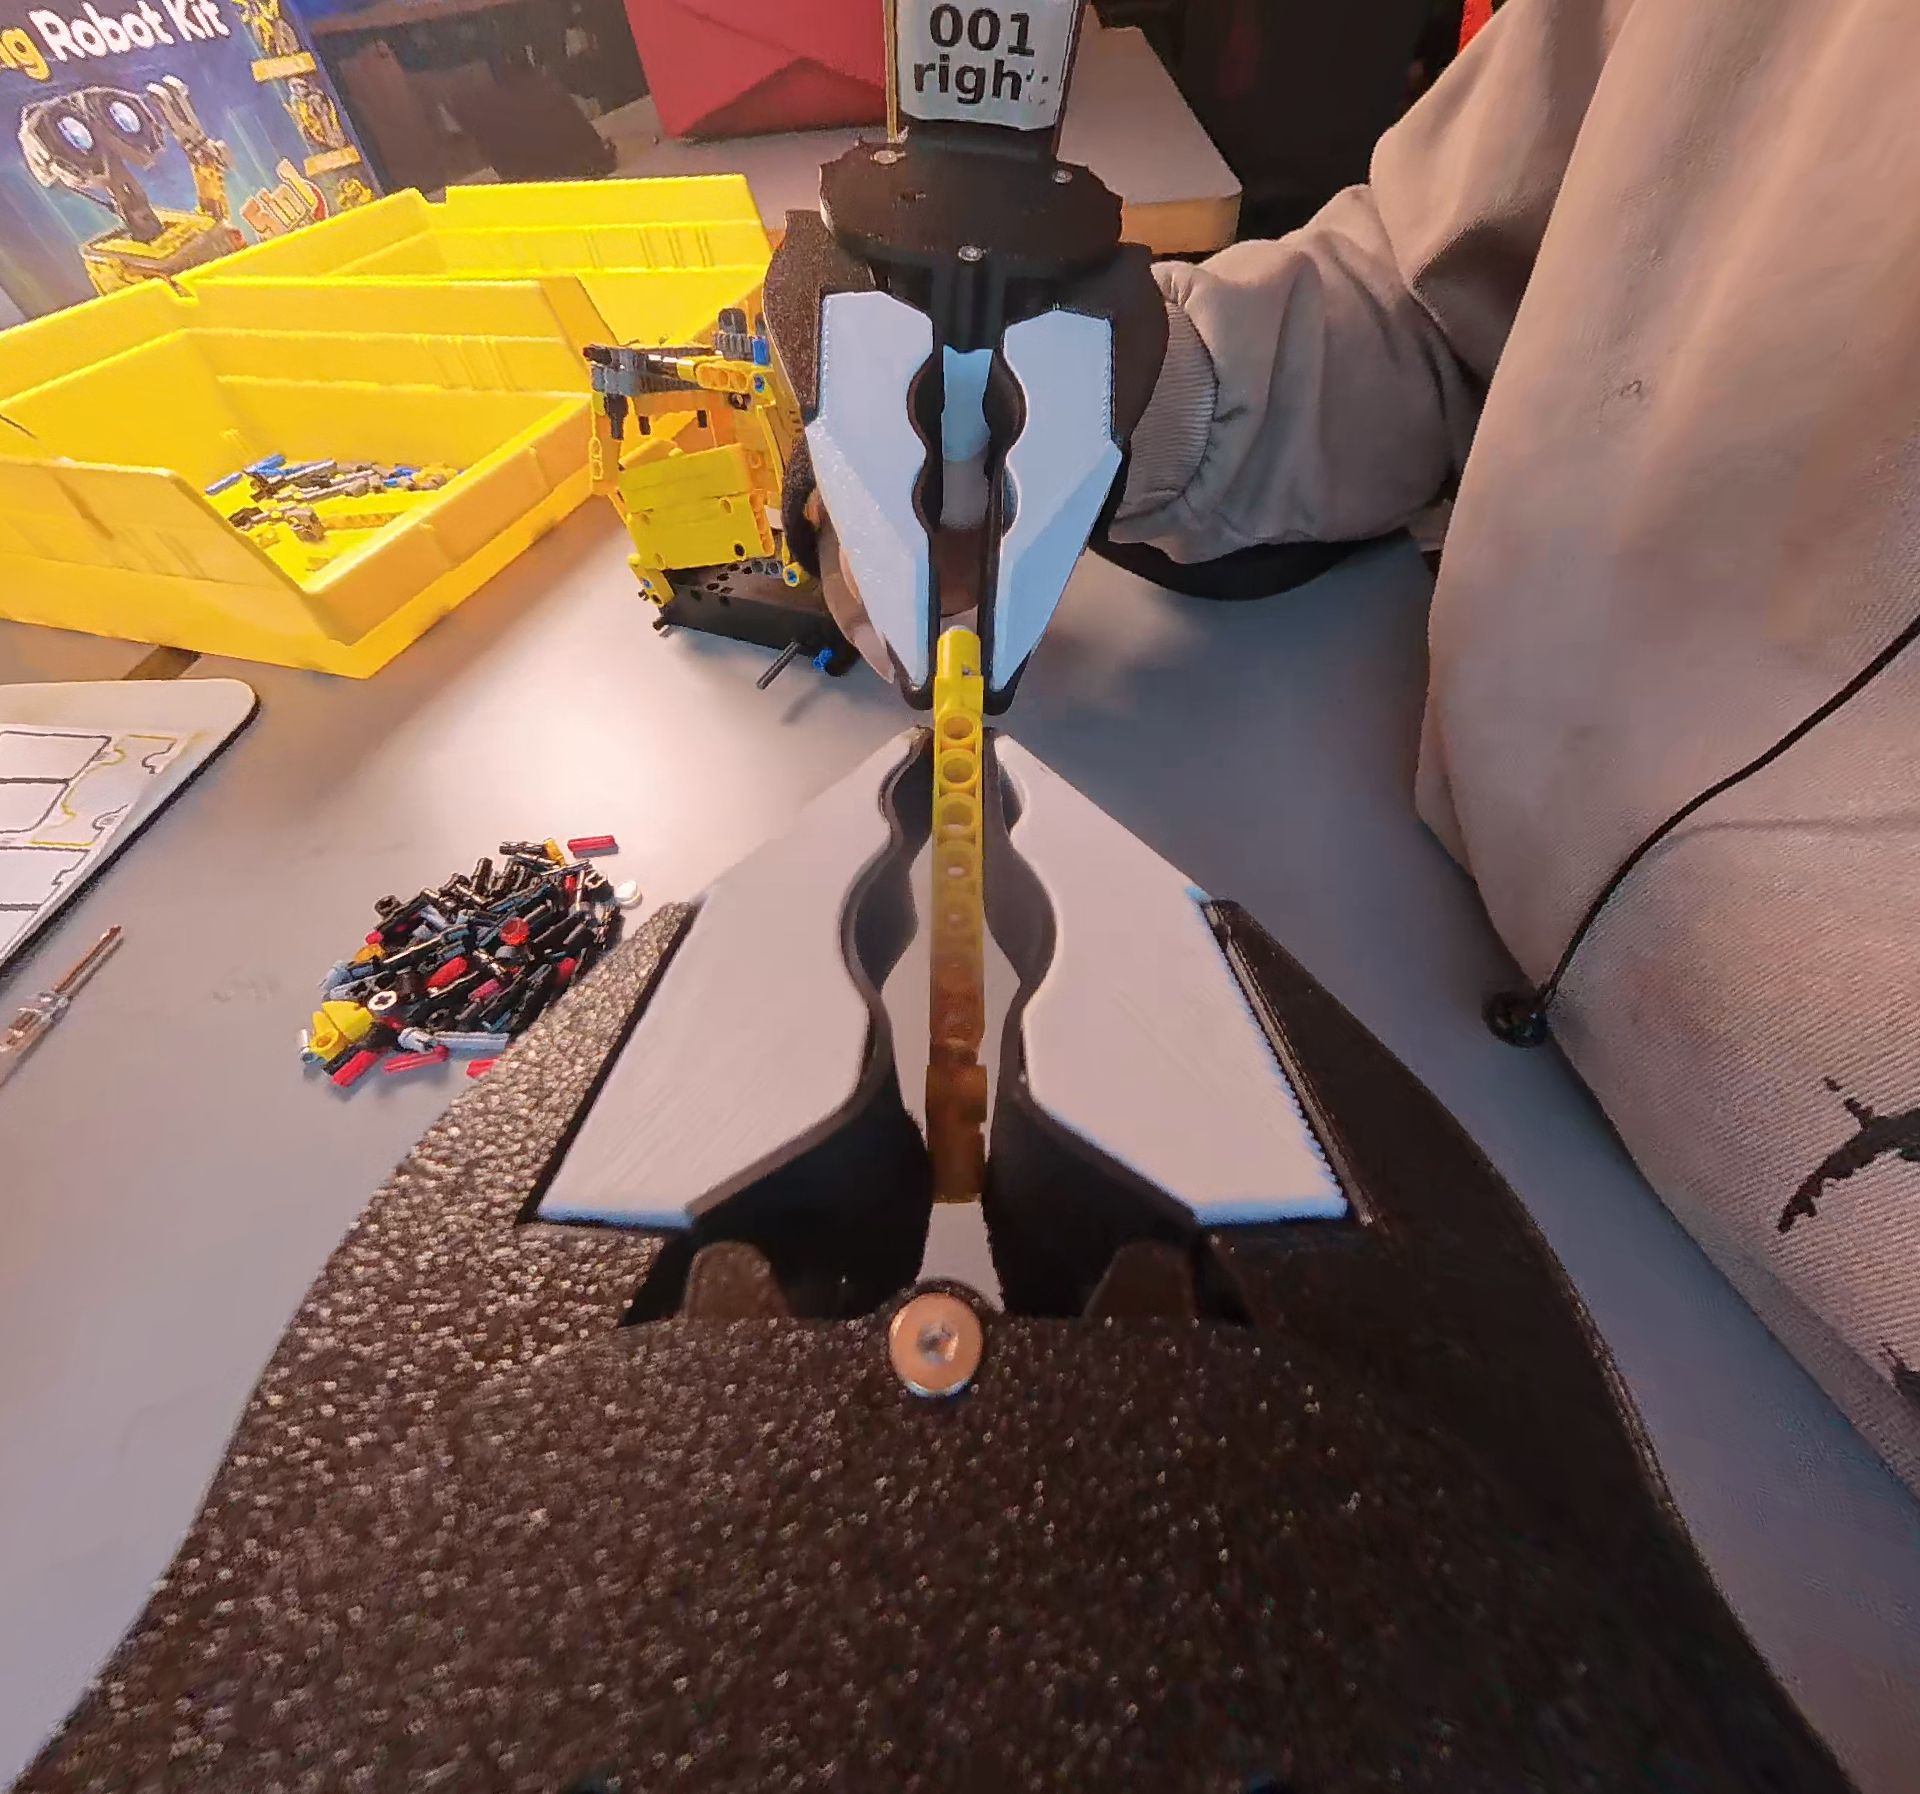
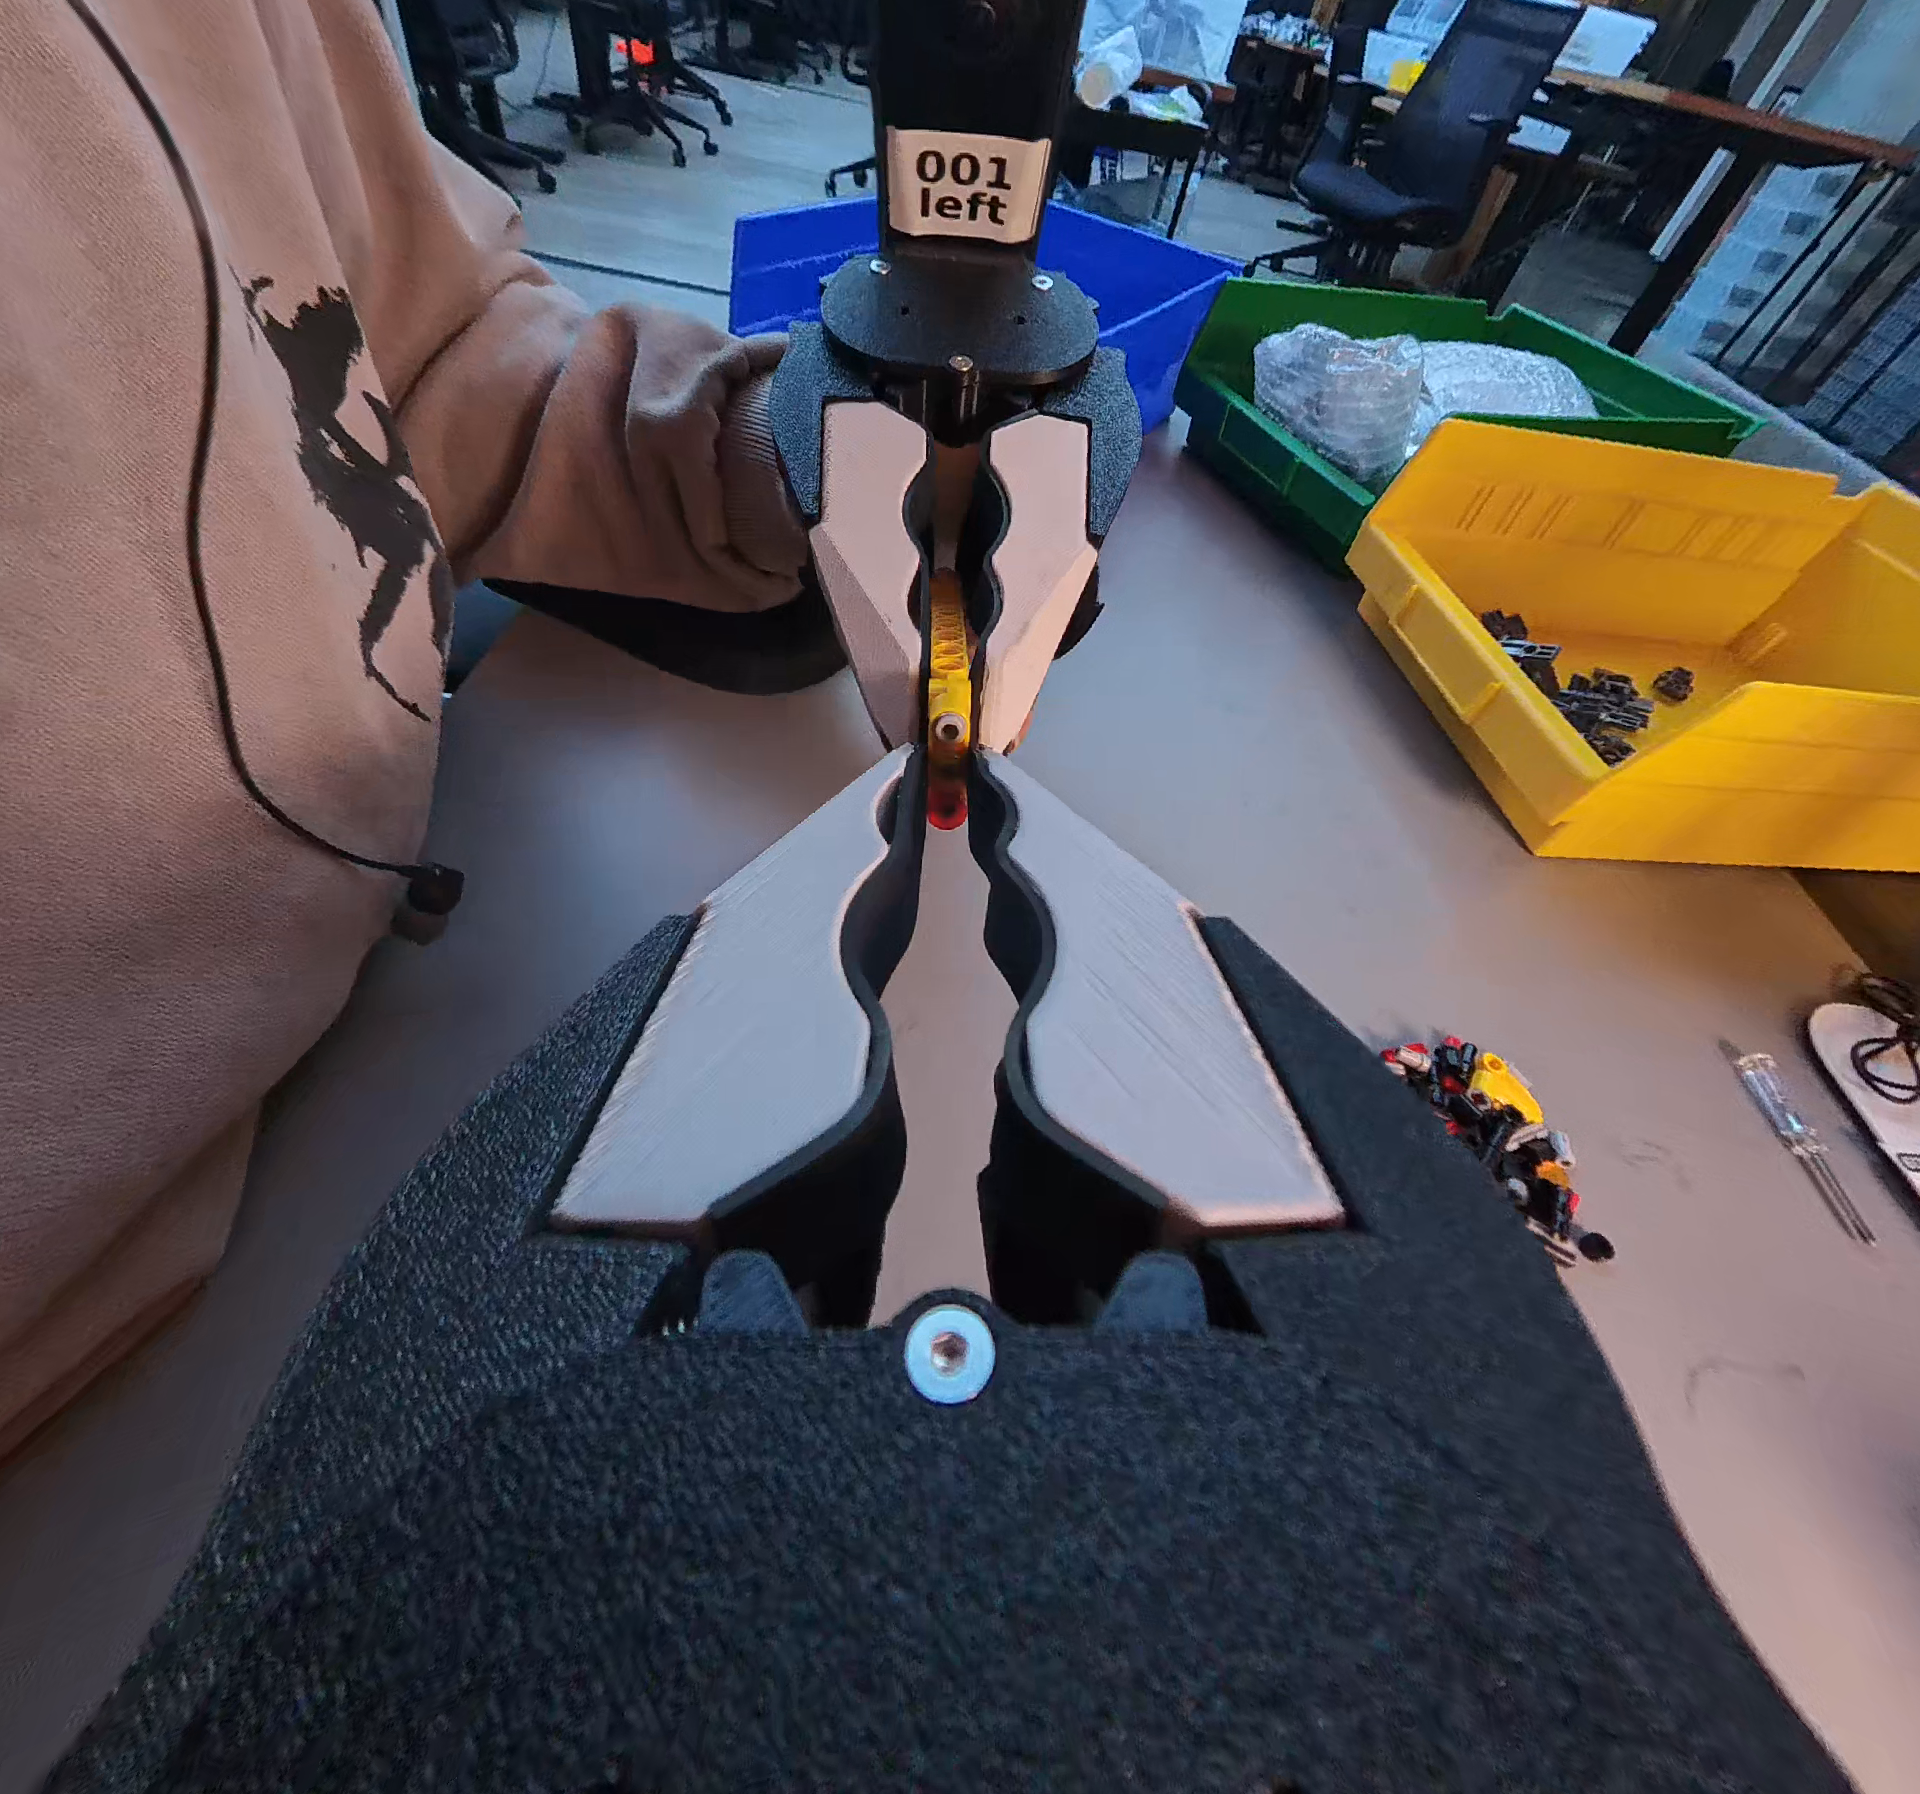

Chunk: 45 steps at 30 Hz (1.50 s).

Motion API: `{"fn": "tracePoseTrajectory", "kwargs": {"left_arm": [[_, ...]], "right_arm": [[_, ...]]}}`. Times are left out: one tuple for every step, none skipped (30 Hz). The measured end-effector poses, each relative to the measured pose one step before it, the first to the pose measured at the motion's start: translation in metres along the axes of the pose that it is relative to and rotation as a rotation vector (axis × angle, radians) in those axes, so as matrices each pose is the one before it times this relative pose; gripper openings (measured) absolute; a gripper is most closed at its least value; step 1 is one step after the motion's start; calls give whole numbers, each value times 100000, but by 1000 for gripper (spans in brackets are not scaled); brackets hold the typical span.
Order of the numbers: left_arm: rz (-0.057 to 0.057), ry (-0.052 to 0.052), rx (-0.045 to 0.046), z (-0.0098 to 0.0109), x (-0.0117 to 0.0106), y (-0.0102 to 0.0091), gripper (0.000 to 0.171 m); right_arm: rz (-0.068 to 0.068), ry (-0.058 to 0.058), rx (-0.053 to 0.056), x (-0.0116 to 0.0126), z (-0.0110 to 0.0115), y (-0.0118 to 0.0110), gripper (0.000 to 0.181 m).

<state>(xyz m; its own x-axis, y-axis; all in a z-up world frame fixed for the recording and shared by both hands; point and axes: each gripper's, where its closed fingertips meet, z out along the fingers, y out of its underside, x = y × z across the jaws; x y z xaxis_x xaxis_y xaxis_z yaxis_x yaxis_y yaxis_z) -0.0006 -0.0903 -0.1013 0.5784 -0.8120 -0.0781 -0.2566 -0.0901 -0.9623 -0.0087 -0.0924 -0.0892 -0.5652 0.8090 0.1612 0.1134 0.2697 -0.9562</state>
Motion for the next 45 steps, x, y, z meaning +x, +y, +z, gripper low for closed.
{"fn": "tracePoseTrajectory", "kwargs": {"left_arm": [[-773,652,553,11,37,-52,7],[-534,540,622,-31,37,-93,7],[-335,827,1158,-52,130,-242,7],[-333,299,511,-80,42,-135,7],[258,-6607,-3781,-1033,-1355,855,7],[-5140,-7239,4119,-2181,-2081,61,6],[-5827,939,9592,-1808,-609,-1312,5],[2184,894,925,-9,205,-318,6],[1742,1615,-1207,1088,414,209,6],[-524,1713,-1902,1131,333,377,7],[646,1550,-1027,557,347,137,7],[-90,614,238,-5,143,-61,7],[-1038,-958,1724,-292,-224,-133,7],[-1594,-612,1488,-352,-214,-22,7],[-1000,-421,1538,-282,-91,-107,7],[-374,-308,2120,-201,-10,-279,7],[-676,694,1675,-132,122,-274,7],[-521,491,1325,-79,71,-235,7],[-293,258,1239,-59,27,-176,7],[-521,553,1088,-49,60,-119,7],[-667,344,957,-23,30,-74,7],[-564,165,852,-2,-6,-51,7],[-833,568,725,15,51,-26,7],[-1063,815,807,30,72,-41,7],[-915,469,685,64,21,-15,7],[-567,268,219,64,6,64,7],[-357,146,-40,83,-9,92,7],[-488,309,151,95,9,63,6],[-809,589,260,100,55,56,6],[-688,477,-3,111,40,94,6],[-180,-98,-226,95,-28,131,6],[8,-448,-159,74,-70,103,7],[-111,-349,-40,49,-84,71,7],[-315,208,0,50,-4,44,7],[-444,623,-49,68,66,61,7],[-336,787,-111,89,114,64,7],[-31,598,-355,136,114,95,7],[224,593,-579,155,133,121,7],[92,626,-710,172,126,145,7],[-11,671,-752,154,126,158,7],[153,502,-766,136,116,142,7],[468,319,-423,88,103,88,7],[513,585,17,49,154,-10,7],[446,848,-279,81,207,31,7],[312,-197,-377,81,24,48,7]], "right_arm": [[-132,-362,-167,-16,-98,-34,5],[-48,-395,-145,-31,-74,19,5],[564,-720,589,-68,-124,-101,5],[311,-1002,659,-124,-188,-152,5],[84,273,2284,200,-743,-373,5],[5238,5347,8049,1527,-2356,-1266,5],[1493,6303,5320,1465,-2180,-1061,4],[-4864,1467,-6749,-139,-10,918,5],[-2711,-3400,-2982,-1368,1395,670,6],[-388,-3272,-684,-1026,1390,407,6],[490,-770,-1169,-14,575,380,6],[2685,1100,1375,734,-183,-134,6],[3001,2014,1925,958,-402,-303,6],[1243,2030,-399,704,-181,6,6],[-361,2469,-1475,446,79,212,6],[140,1900,-1167,233,213,281,6],[1496,877,-1714,118,299,499,6],[1379,2267,-1884,337,322,562,7],[696,2784,-1580,407,308,534,7],[1091,1782,-2107,291,368,565,7],[1287,1752,-3079,328,442,677,7],[337,3308,-3494,573,502,746,7],[-414,3898,-3266,634,557,725,7],[18,3466,-3627,578,657,759,7],[762,3227,-4179,577,723,822,7],[1356,2677,-3536,498,728,747,7],[2043,1924,-2236,369,644,584,7],[1985,-79,-406,57,467,281,12],[1959,-1069,1046,-105,240,-15,19],[1466,-2154,2264,-283,-43,-329,23],[1174,-1806,3768,-253,-287,-677,32],[1021,-2664,4825,-407,-401,-936,47],[830,-5844,4993,-903,-450,-1041,57],[1032,-8240,5301,-1359,-493,-1116,60],[970,-7218,5520,-1341,-428,-1163,59],[318,-5733,3505,-1218,-251,-847,54],[-643,-5080,1241,-1148,-70,-442,45],[-1112,-3080,369,-832,77,-215,36],[-1232,-1245,181,-508,133,-125,28],[-1017,-845,24,-359,107,-53,19],[-250,-436,88,-199,78,-41,18],[134,-837,-394,-184,30,32,15],[-19,-296,3,-52,-54,-13,12],[-102,-356,-53,-25,-104,-12,8],[13,-598,-307,-53,-82,28,7]]}}
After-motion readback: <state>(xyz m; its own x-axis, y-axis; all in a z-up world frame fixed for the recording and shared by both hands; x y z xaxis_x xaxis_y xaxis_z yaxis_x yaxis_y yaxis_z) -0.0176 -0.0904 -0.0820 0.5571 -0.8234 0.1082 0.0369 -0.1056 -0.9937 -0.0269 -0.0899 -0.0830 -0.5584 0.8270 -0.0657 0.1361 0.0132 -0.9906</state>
